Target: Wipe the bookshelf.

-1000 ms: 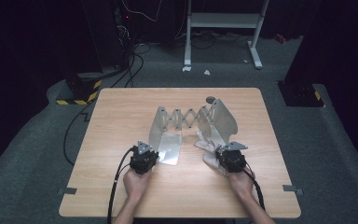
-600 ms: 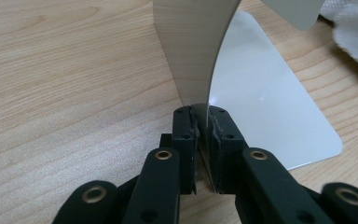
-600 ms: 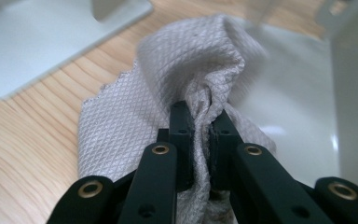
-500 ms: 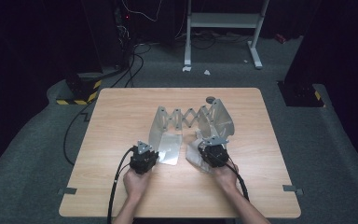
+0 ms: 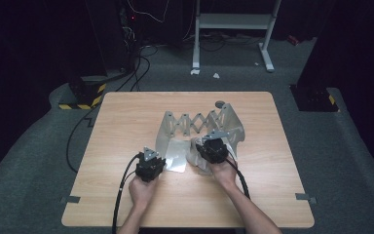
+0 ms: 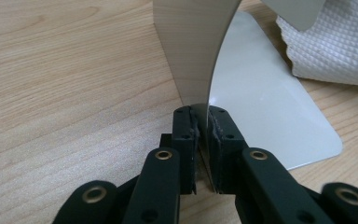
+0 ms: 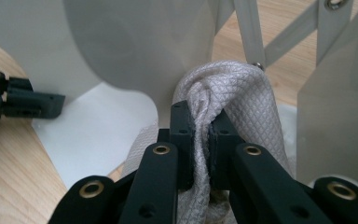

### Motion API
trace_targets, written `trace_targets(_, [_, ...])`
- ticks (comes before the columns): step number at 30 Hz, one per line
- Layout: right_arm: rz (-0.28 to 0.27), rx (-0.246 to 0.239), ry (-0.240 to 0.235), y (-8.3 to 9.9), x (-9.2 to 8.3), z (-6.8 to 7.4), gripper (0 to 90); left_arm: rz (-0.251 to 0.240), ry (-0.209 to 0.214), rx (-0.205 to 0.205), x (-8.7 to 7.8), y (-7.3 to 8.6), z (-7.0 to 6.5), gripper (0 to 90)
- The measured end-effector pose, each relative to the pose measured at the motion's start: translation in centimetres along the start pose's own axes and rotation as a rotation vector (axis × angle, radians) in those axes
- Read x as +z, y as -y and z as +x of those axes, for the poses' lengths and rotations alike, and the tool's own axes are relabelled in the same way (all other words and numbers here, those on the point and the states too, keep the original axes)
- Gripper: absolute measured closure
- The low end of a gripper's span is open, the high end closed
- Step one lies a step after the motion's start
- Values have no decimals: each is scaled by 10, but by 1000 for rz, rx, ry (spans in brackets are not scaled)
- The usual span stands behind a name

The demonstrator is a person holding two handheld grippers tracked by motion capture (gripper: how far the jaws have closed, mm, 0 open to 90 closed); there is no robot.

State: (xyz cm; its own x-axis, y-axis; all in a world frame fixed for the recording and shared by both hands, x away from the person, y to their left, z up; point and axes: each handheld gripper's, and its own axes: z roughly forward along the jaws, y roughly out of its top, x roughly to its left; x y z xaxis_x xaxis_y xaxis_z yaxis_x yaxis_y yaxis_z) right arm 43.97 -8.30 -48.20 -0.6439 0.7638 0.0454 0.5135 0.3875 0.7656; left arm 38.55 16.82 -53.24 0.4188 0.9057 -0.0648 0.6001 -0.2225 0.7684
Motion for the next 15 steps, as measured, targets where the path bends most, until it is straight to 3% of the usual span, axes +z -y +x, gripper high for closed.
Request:
trace_targets(7, [-3,20,-22,-12,4,0,839,-1,1,1,0,0,0,816])
trace_targets(15, [-37,-13,-48,-37,-7,5,839,-1,2,2,0,0,0,816])
